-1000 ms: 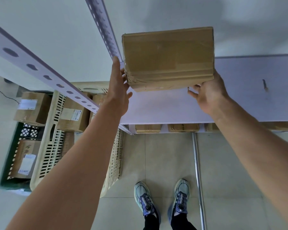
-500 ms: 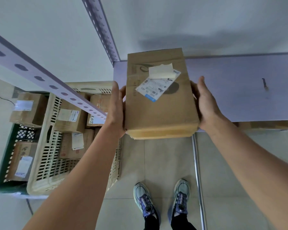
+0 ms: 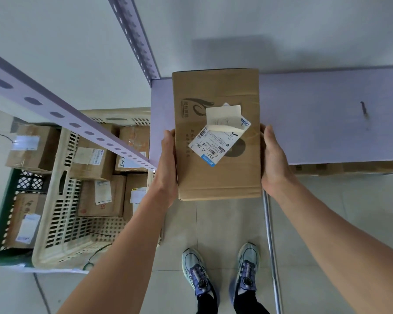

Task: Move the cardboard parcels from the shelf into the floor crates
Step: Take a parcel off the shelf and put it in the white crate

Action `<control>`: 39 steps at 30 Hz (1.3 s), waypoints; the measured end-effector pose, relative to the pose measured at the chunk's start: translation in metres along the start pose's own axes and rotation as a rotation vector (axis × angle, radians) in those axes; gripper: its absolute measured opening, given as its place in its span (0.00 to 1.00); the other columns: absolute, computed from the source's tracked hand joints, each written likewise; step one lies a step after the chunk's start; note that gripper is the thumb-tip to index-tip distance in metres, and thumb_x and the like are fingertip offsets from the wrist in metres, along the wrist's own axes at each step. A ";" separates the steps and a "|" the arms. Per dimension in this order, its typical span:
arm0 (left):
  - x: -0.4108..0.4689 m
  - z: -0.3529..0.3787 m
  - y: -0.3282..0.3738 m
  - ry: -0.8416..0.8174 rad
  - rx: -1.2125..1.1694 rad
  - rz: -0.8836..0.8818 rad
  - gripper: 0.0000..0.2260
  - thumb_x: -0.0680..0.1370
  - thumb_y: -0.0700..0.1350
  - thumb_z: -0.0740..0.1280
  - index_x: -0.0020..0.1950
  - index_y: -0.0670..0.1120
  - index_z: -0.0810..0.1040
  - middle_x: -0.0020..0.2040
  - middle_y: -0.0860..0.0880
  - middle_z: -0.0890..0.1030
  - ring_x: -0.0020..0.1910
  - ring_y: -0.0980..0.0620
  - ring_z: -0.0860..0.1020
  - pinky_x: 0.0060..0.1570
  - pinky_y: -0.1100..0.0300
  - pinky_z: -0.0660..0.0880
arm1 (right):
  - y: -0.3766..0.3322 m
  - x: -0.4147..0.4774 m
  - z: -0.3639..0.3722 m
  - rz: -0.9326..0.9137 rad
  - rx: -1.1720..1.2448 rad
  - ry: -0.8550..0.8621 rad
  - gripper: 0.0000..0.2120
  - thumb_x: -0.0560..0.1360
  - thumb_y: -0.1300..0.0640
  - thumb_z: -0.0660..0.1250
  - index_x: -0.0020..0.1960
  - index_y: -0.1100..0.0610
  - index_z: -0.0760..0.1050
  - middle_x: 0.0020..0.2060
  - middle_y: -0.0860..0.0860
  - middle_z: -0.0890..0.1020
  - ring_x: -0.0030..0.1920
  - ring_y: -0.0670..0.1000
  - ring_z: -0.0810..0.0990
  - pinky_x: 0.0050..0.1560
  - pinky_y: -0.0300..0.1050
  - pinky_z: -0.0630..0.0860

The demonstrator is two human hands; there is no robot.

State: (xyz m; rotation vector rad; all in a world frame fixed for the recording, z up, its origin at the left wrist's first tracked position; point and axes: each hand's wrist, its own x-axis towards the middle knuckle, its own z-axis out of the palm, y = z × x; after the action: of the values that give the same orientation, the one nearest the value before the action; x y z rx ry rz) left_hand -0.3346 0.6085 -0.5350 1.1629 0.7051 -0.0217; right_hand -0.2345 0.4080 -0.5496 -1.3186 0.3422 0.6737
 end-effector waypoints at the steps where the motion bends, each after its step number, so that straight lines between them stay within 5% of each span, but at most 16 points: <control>1: -0.001 0.000 0.000 -0.006 -0.001 0.011 0.28 0.87 0.67 0.46 0.73 0.59 0.79 0.70 0.50 0.84 0.70 0.48 0.82 0.69 0.45 0.77 | -0.001 -0.001 0.001 -0.012 0.004 0.006 0.23 0.85 0.33 0.54 0.62 0.42 0.84 0.63 0.53 0.86 0.63 0.55 0.85 0.55 0.53 0.85; 14: -0.009 -0.001 0.005 0.041 -0.006 -0.042 0.29 0.85 0.71 0.48 0.70 0.60 0.83 0.69 0.48 0.85 0.71 0.45 0.82 0.75 0.39 0.73 | -0.010 -0.011 0.009 0.017 -0.059 -0.008 0.26 0.83 0.30 0.52 0.58 0.39 0.86 0.58 0.51 0.88 0.59 0.54 0.88 0.47 0.50 0.86; 19: -0.040 0.001 0.005 0.037 0.058 -0.073 0.34 0.84 0.73 0.49 0.80 0.54 0.74 0.76 0.46 0.79 0.78 0.42 0.74 0.79 0.35 0.67 | 0.000 -0.043 -0.002 -0.022 -0.025 0.045 0.27 0.83 0.31 0.53 0.66 0.43 0.82 0.63 0.52 0.86 0.63 0.56 0.85 0.60 0.59 0.81; 23: -0.076 -0.005 -0.001 -0.011 0.070 -0.098 0.36 0.84 0.73 0.50 0.84 0.53 0.67 0.81 0.47 0.72 0.81 0.45 0.69 0.82 0.37 0.63 | 0.012 -0.083 -0.007 -0.052 -0.015 0.046 0.29 0.83 0.30 0.52 0.70 0.44 0.80 0.64 0.51 0.86 0.64 0.54 0.85 0.53 0.54 0.85; 33: -0.187 -0.055 -0.042 -0.057 0.007 -0.073 0.29 0.88 0.67 0.47 0.83 0.57 0.68 0.78 0.47 0.77 0.78 0.46 0.74 0.78 0.37 0.70 | 0.075 -0.182 -0.004 0.035 0.016 0.026 0.30 0.81 0.29 0.54 0.72 0.44 0.79 0.64 0.51 0.86 0.62 0.53 0.86 0.46 0.48 0.86; 39: -0.262 -0.100 -0.070 -0.081 0.000 -0.084 0.22 0.88 0.65 0.46 0.69 0.70 0.79 0.67 0.60 0.84 0.66 0.63 0.81 0.56 0.71 0.79 | 0.129 -0.247 0.006 0.122 -0.006 -0.031 0.28 0.81 0.29 0.54 0.70 0.42 0.80 0.63 0.52 0.86 0.61 0.54 0.87 0.45 0.48 0.86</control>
State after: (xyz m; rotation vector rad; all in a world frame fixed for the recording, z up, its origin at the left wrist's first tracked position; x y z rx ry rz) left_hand -0.6163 0.5754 -0.4787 1.1254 0.6822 -0.1387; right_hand -0.5051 0.3626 -0.5022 -1.2993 0.3985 0.7972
